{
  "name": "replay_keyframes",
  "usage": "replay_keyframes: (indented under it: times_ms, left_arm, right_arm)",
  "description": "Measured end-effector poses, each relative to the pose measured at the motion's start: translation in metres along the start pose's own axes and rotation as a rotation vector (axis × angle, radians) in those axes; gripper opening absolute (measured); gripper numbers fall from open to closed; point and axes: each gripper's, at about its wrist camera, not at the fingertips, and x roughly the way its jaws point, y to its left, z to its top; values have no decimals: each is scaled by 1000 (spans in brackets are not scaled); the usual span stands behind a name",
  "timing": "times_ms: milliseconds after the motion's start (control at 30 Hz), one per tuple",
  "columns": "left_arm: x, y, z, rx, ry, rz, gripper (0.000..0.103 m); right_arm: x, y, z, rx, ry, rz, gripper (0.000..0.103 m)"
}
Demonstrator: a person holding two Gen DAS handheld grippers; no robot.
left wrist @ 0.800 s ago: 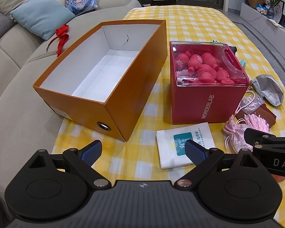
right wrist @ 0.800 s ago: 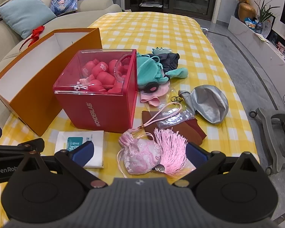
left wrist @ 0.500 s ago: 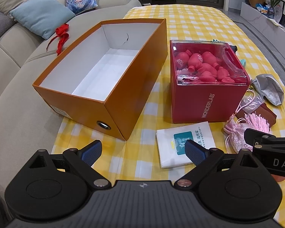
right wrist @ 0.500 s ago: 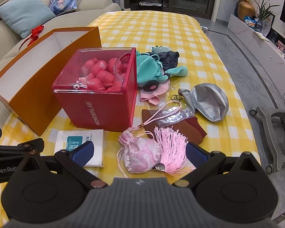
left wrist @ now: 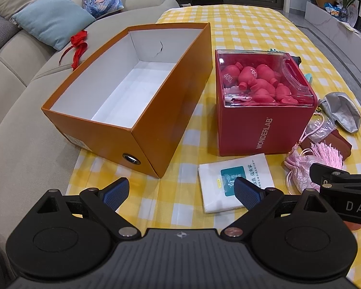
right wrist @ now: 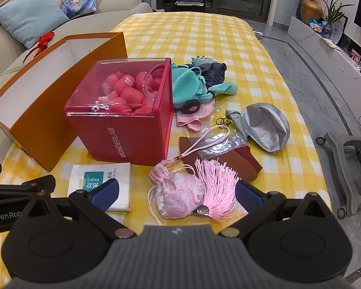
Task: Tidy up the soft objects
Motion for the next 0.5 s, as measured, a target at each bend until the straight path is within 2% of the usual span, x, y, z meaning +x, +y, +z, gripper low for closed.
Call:
replay_keyframes:
  times_ms: [500]
  left_arm:
    - [0, 1, 0, 2, -3, 2, 103]
  right_arm:
    - [-1, 0, 0, 1, -1, 1, 100]
